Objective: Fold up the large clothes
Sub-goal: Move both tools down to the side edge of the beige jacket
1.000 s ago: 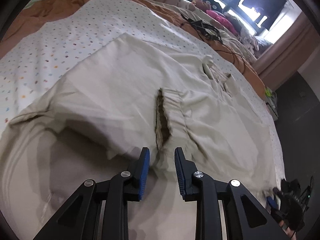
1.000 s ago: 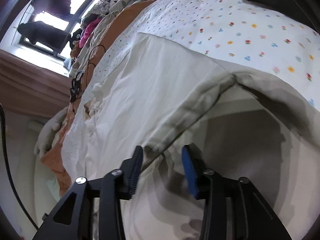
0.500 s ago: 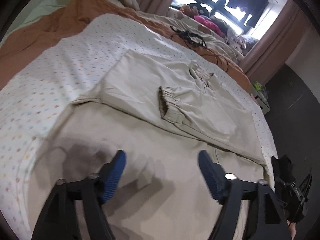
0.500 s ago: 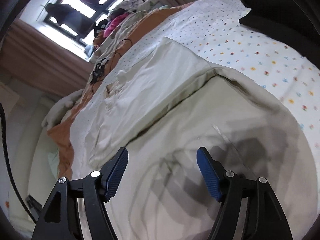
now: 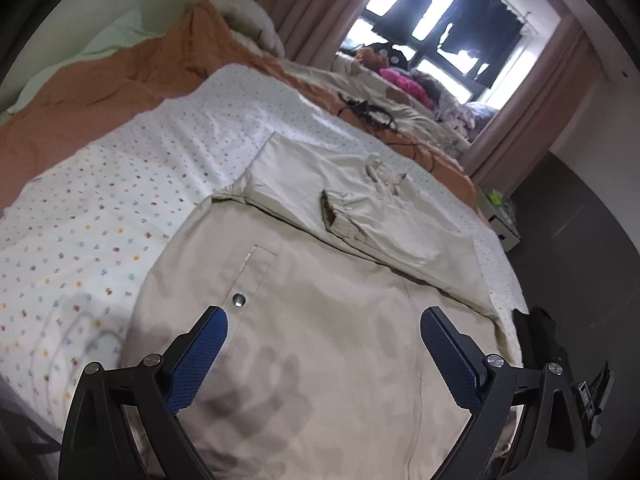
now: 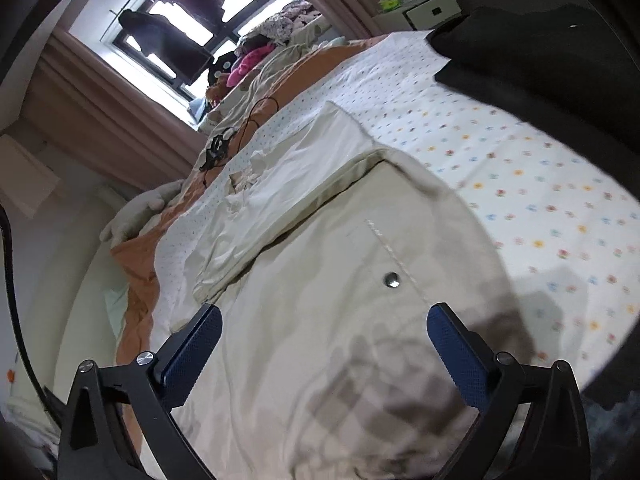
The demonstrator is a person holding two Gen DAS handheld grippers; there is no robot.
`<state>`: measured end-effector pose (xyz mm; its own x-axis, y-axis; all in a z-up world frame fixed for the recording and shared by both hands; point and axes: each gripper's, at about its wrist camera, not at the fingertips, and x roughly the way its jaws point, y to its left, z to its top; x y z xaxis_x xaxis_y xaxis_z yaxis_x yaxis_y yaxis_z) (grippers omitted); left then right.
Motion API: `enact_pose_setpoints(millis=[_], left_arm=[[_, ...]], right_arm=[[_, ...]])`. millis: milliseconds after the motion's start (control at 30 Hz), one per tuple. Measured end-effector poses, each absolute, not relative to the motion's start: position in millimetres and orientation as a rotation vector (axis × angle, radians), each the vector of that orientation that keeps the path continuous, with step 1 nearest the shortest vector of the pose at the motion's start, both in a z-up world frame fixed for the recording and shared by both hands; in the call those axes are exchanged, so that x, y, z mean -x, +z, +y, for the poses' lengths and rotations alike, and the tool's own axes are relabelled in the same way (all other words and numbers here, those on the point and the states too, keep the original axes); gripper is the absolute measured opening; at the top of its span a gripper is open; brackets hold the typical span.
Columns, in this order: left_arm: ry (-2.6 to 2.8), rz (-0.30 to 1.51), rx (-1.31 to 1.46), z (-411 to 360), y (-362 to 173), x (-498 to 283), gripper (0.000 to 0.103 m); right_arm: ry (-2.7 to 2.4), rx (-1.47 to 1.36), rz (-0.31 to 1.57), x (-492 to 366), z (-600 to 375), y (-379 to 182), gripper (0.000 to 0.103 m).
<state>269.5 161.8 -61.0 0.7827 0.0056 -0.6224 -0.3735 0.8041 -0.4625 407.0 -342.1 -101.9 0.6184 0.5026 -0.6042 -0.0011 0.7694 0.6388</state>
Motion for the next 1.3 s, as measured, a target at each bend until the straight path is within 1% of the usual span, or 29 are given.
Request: enact_pose_setpoints(millis=[233, 333, 467, 600, 633, 767, 833, 900, 967, 1067, 1167, 1300], left_arm=[[0.239, 0.587, 0.554, 148.6, -46.6, -214.0, 0.098], [0.236, 0.592, 0.573, 148.0, -45.7, -193.6, 0.098], [0.303, 0.593, 0.526, 151.8, -39.8, -165.0, 0.098], [0.3, 0.599, 0.568, 167.8, -42.1, -145.1, 0.098], [0.297, 0.602, 0.573, 169.8, -43.6, -142.8, 0.098], [0.278, 0.618, 0.598, 185.9, -56.2, -131.9, 0.098], [0.286, 0.621, 0.631, 194.2, -65.7, -128.7, 0.098], [0.278, 0.622, 0.677, 203.2, -76.5, -125.7, 0.094], [0.275, 0.634, 0.71, 211.2, -87.7, -126.4, 0.085], [0.283, 0.666, 0.745, 220.9, -106.5, -133.8, 0.077], [0.268, 0.705, 0.765, 227.4, -125.5, -149.2, 0.071], [0.279, 0.743, 0.776, 234.7, -144.9, -166.4, 0.067]], right_arm=[[0.305, -0.651, 0.815, -363.2, -375.8, -96.3, 0.103], [0.297, -0.649, 0.804, -344.1, -389.7, -97.6, 0.103], [0.293, -0.635, 0.801, -326.4, -408.0, -98.6, 0.103], [0.289, -0.634, 0.799, -313.0, -424.4, -105.1, 0.102], [0.291, -0.64, 0.801, -310.8, -427.0, -107.3, 0.101], [0.315, -0.667, 0.817, -310.2, -432.0, -119.1, 0.091], [0.32, -0.678, 0.828, -313.6, -434.1, -125.1, 0.09], [0.323, -0.688, 0.832, -316.9, -434.2, -129.3, 0.088], [0.33, -0.688, 0.841, -322.5, -433.3, -133.4, 0.087], [0.321, -0.679, 0.855, -331.2, -432.4, -139.7, 0.086], [0.313, -0.683, 0.872, -343.1, -433.1, -148.9, 0.086], [0.332, -0.738, 0.892, -359.0, -434.2, -163.8, 0.086]])
